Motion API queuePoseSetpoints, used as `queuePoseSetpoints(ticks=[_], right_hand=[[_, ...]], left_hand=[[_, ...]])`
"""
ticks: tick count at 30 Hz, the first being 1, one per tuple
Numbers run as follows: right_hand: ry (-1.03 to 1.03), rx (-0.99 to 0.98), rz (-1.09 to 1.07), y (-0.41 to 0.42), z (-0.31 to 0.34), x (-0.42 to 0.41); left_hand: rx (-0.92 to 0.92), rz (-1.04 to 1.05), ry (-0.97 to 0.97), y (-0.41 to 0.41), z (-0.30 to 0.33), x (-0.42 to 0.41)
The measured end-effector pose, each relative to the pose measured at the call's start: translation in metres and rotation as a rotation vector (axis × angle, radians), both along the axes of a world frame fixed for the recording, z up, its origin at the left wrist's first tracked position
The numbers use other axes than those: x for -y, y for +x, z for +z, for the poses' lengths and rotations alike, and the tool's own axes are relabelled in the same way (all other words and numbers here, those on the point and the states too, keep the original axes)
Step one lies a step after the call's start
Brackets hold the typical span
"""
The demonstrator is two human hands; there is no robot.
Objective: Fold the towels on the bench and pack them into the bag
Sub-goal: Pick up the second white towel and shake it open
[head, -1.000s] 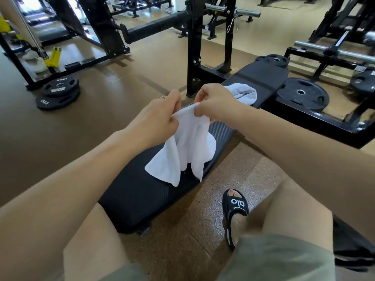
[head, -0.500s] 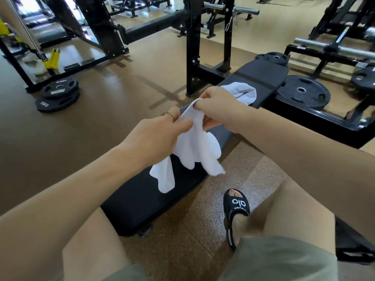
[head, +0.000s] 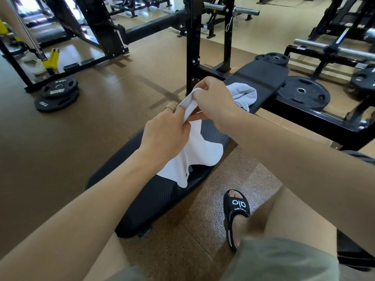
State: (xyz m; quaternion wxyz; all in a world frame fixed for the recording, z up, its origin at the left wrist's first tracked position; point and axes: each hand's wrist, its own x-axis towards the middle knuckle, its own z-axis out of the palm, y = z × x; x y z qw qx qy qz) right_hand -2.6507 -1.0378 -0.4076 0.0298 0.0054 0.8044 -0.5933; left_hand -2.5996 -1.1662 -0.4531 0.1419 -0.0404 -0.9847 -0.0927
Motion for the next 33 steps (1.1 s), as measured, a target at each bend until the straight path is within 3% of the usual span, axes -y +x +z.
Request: queuePoseSetpoints(ticks=[3, 8, 14, 21, 27, 30, 33], right_hand=[[-0.049, -0.066, -0.048, -0.005, 0.003, -0.009], [-0.030, -0.126, -0.115, -0.013, 0.007, -0.024], [-0.068, -0.093, -0.195, -0.026, 0.009, -0.038], [-0.125, 0.006, -0.270, -0.043, 0.006, -0.052], [-0.112, 0.056, -0.288, -0.053, -0.001, -0.061], [-0.112, 0.074, -0.294, -0.054, -0.003, -0.065], [-0.193, 0.136, -0.218, -0.056, -0.006, -0.066]], left_hand=[[-0.032, -0.054, -0.061, 0.001, -0.005, 0.012], [-0.193, -0.202, -0.331, 0.002, -0.015, 0.037], [-0.135, -0.194, -0.457, 0.007, -0.013, 0.066], [-0.235, -0.299, -0.277, 0.014, -0.004, 0.080], [-0.287, -0.301, -0.332, 0.011, 0.010, 0.101], [-0.318, -0.320, -0.503, 0.011, 0.009, 0.117], [-0.346, -0.359, -0.500, 0.013, 0.009, 0.123]])
